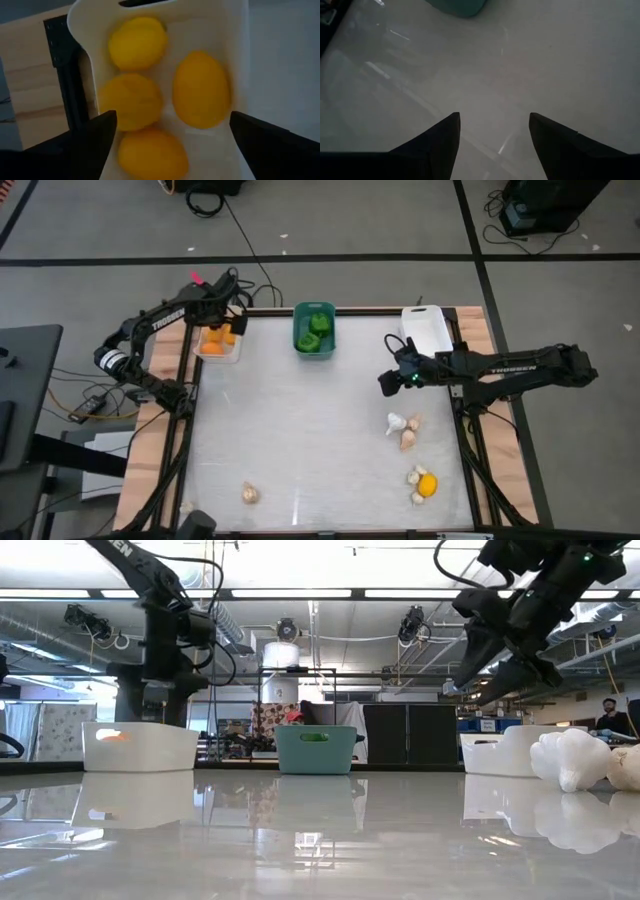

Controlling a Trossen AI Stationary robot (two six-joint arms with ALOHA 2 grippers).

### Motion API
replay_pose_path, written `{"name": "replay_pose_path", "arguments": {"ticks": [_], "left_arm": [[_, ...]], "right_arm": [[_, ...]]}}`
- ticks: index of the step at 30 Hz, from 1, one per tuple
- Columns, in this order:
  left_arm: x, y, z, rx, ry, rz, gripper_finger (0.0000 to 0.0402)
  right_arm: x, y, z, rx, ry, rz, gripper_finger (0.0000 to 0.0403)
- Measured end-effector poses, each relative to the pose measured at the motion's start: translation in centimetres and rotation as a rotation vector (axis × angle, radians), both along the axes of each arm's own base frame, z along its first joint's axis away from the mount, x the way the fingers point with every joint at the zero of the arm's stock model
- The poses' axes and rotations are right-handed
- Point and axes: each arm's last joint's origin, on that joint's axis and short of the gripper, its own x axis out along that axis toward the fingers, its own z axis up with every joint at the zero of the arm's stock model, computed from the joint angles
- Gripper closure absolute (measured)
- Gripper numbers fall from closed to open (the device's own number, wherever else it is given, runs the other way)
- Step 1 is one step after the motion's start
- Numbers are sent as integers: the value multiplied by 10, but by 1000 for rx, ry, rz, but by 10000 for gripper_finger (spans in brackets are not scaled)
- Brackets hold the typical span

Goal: Sort produce into baskets
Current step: Put the left yellow lemon into the left white bin, then put the yellow lemon into the left white bin

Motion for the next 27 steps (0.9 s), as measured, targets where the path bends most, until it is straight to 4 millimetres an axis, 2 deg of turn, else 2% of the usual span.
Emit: {"name": "replay_pose_path", "arguments": {"ticks": [3, 8, 12, 16, 21, 27], "left_arm": [[6, -5, 9, 13, -36, -17, 14], [17, -26, 34, 117, -108, -53, 25], [26, -54, 56, 189, -203, -105, 34], [41, -91, 72, 229, -303, -269, 41], [65, -134, 88, 361, -407, -463, 47], [87, -153, 95, 449, -519, -554, 49]], "right_arm": [[0, 1, 0, -9, 5, 20, 154], [0, 2, 0, -14, 14, 58, 154], [-2, 3, -2, 9, 50, 97, 154], [-7, 5, -6, 34, 108, 117, 154], [-7, 8, -6, -6, 128, 172, 154], [4, 2, 3, -167, 35, 341, 158]]}}
